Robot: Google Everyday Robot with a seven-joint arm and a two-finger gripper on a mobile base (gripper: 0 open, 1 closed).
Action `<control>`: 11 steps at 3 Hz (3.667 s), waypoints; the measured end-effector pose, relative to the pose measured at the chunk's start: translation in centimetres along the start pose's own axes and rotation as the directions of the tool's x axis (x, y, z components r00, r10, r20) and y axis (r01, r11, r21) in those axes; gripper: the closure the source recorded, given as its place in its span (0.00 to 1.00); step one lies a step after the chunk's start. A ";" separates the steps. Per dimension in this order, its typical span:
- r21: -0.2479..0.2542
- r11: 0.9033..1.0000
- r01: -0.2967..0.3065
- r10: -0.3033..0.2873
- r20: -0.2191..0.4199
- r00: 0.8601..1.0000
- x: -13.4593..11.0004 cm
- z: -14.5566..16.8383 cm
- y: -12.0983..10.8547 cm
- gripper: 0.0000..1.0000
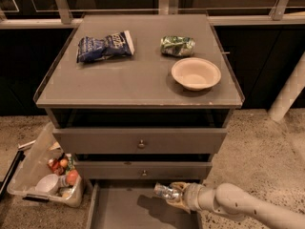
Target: Pick redbull can from bottom drawer and place on counter
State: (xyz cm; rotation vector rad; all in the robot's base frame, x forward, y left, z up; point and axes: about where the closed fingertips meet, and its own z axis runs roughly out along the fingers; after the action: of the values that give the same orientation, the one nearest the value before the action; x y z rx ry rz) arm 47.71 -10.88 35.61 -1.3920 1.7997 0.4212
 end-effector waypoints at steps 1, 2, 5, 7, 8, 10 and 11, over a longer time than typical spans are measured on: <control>0.034 0.997 0.067 -0.067 -0.005 0.998 -3.2 -3.7 -1.3 1.00; 0.034 0.997 0.067 -0.067 -0.005 0.998 -3.2 -3.7 -1.3 1.00; 0.127 0.952 0.280 -0.282 -0.003 0.959 -14.3 -12.8 -3.3 1.00; 0.157 0.870 0.468 -0.458 -0.095 0.884 -23.1 -19.8 -1.2 1.00; 0.140 0.822 0.552 -0.530 -0.167 0.831 -27.9 -22.8 -1.1 1.00; 0.116 0.703 0.702 -0.679 -0.185 0.711 -36.0 -25.9 -3.3 1.00; 0.163 0.709 0.686 -0.678 -0.110 0.726 -36.8 -28.2 -6.8 1.00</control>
Offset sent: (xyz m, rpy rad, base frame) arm -0.0021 -0.0064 0.0408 -0.0230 -0.0529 0.0138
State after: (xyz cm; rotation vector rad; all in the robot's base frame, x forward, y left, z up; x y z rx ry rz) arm 45.53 -8.49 82.34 -1.8038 1.1731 -0.1828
